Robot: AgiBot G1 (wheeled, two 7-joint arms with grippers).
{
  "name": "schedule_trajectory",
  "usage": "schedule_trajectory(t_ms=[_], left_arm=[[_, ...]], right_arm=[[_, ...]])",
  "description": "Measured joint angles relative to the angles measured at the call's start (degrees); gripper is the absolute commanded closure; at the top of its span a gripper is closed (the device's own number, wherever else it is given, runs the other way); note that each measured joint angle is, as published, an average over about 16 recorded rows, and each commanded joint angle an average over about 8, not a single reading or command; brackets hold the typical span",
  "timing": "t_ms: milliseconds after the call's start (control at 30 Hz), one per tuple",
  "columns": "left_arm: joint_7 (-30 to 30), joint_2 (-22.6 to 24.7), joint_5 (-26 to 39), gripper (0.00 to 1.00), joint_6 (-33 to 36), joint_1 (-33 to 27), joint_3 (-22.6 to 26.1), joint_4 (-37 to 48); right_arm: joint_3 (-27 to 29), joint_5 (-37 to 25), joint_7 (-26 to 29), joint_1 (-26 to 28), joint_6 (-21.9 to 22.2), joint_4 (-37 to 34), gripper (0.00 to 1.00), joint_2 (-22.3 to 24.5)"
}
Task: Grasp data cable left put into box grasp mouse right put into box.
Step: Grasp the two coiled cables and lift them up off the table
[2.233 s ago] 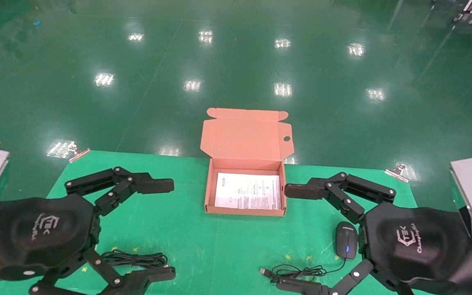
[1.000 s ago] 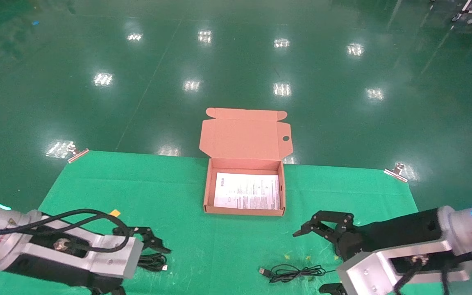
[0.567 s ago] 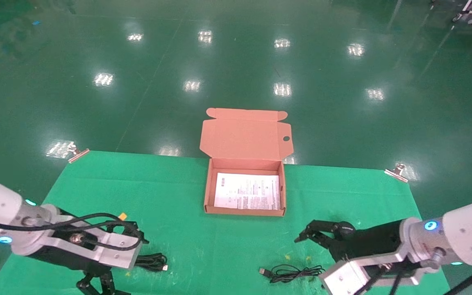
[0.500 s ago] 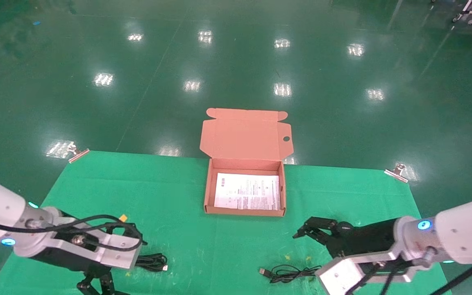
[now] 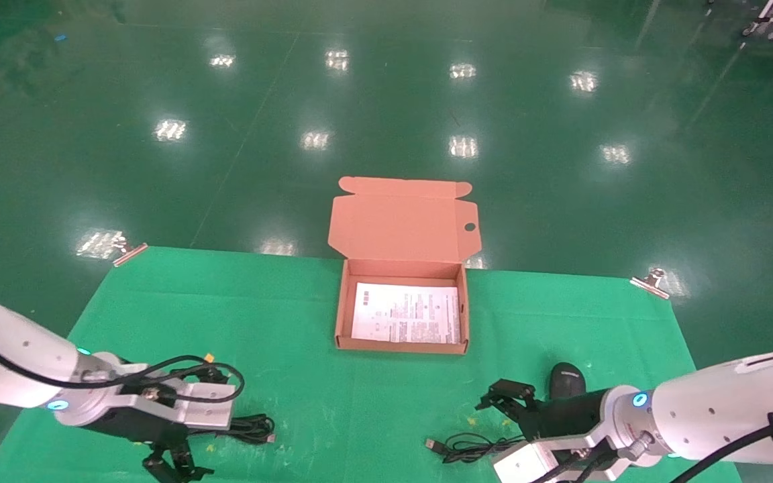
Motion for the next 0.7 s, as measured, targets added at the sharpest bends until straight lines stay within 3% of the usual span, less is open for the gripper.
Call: schedule_trajectory(t_ms=[700], left_arm=[[10.78,7.40,-1.38,0.00,-9.19,-1.33,-1.77,27.49]], right_arm=[[-1.84,-3.07,-2.67,2.23,4.60,-22.94,0.00,-10.25]])
